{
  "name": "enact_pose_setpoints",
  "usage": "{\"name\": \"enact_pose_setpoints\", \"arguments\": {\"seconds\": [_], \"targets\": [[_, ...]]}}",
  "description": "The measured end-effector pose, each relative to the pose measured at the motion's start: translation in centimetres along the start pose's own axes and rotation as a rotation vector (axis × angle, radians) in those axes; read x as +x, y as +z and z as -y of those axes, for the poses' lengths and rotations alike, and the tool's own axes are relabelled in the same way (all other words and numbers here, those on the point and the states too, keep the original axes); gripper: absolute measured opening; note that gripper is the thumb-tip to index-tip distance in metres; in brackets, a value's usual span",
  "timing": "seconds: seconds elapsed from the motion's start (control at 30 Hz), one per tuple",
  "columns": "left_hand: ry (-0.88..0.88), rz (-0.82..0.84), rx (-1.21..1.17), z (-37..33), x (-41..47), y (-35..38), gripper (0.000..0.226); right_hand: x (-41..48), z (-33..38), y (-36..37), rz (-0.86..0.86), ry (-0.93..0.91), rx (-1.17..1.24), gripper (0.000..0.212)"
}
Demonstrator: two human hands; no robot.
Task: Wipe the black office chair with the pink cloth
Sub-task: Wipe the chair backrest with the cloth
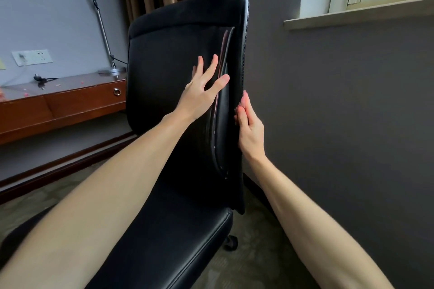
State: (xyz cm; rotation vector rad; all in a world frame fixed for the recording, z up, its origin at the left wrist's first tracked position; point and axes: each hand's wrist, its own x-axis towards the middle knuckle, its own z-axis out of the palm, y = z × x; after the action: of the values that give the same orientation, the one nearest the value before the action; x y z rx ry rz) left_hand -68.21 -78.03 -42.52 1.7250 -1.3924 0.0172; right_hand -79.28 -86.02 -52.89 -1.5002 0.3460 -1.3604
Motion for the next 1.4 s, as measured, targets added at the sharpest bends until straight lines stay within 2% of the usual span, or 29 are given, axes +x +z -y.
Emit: {"name": "enact_pose_setpoints", "arguments": {"seconds": [0.13, 0.23, 0.43, 0.53, 0.6, 0.77, 0.87, 0.93, 1.23, 1.4], "targets": [[-0.012, 0.017, 0.003, 0.2, 0.5, -0.1, 0.064, -4.6, -4.3, -1.2, -0.007, 0.092, -0.07, 0.043], [-0.013, 0.002, 0.019, 0.4, 0.7, -0.1, 0.063, -3.9, -4.5, -1.0, -0.025, 0.114, -0.082, 0.04], [-0.018, -0.013, 0.026, 0.9, 0.9, -0.4, 0.058, 5.3, 3.5, 1.9, -0.088, -0.05, -0.02, 0.041], [-0.009, -0.003, -0.003, 1.6, 1.2, -0.6, 0.057, 9.3, 6.5, 2.5, -0.068, -0.108, -0.017, 0.042], [0.0, 0.005, -0.003, 1.9, 1.5, -0.4, 0.059, 9.1, 5.9, 2.2, -0.044, -0.118, -0.003, 0.043], [0.017, -0.012, 0.004, 2.3, 1.9, 0.2, 0.064, 2.7, -0.4, 0.8, 0.003, 0.018, -0.005, 0.042], [0.012, -0.019, 0.024, 2.4, 2.1, 0.2, 0.064, 1.0, -1.9, 0.4, -0.01, 0.068, -0.004, 0.04], [0.013, -0.028, 0.036, 2.4, 2.3, 0.2, 0.062, 2.2, -1.2, 0.7, -0.038, 0.079, 0.018, 0.04], [-0.005, 0.003, -0.011, 2.9, 2.6, -0.5, 0.059, 14.7, 9.3, 4.1, -0.108, -0.13, 0.026, 0.04], [-0.005, -0.002, 0.027, 3.2, 3.0, -0.6, 0.059, 13.3, 7.9, 3.7, -0.067, -0.104, 0.019, 0.04]]}}
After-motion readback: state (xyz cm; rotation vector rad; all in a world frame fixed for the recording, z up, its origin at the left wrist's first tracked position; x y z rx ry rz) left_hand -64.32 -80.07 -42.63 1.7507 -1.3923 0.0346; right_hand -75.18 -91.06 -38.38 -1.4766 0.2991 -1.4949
